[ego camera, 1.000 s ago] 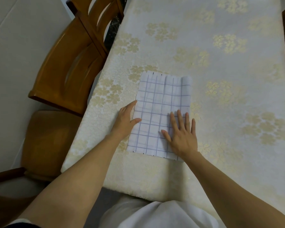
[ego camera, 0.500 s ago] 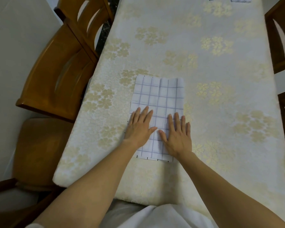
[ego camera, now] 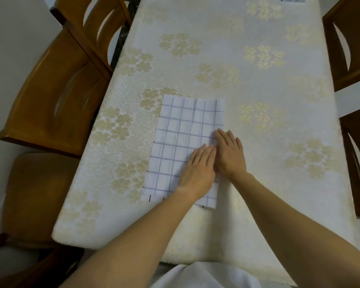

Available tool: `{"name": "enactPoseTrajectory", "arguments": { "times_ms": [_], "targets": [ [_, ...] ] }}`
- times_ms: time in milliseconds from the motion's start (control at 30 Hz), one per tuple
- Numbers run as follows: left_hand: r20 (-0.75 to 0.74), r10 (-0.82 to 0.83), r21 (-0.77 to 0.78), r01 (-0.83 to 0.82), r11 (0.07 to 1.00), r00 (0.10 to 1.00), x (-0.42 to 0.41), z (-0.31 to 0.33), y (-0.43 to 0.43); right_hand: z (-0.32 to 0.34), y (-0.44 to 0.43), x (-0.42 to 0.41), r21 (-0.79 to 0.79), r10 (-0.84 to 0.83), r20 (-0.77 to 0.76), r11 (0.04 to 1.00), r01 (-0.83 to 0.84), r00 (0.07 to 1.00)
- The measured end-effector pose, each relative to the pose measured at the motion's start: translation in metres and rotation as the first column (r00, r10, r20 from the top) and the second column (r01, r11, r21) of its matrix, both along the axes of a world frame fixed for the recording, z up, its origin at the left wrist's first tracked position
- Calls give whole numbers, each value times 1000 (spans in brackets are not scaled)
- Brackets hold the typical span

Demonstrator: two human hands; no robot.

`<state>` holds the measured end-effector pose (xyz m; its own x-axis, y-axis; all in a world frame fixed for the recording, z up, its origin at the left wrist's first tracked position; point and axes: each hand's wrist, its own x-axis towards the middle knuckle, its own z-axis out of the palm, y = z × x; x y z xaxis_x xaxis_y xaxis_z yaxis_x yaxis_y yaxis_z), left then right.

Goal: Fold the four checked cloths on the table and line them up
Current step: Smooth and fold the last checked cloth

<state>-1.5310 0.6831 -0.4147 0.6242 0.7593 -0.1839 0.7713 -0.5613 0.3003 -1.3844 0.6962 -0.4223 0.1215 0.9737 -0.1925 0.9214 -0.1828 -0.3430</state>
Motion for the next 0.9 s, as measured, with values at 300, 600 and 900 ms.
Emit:
{"name": "enactPoseTrajectory", "arguments": {
  "times_ms": [300, 600, 900],
  "targets": [
    [-168, -55, -28, 51, 998, 984, 4, -20, -8, -11, 34, 42, -56, 99, 91, 994, -94, 991],
    [-146, -21, -45, 15, 999, 989, 4, -22, -27, -2, 78, 64, -148, 54, 146, 989, -32, 988],
    [84, 145, -27, -143, 989, 986, 3, -15, -40, 4, 37, 35, 68, -29, -55, 997, 33, 998]
  ]
}}
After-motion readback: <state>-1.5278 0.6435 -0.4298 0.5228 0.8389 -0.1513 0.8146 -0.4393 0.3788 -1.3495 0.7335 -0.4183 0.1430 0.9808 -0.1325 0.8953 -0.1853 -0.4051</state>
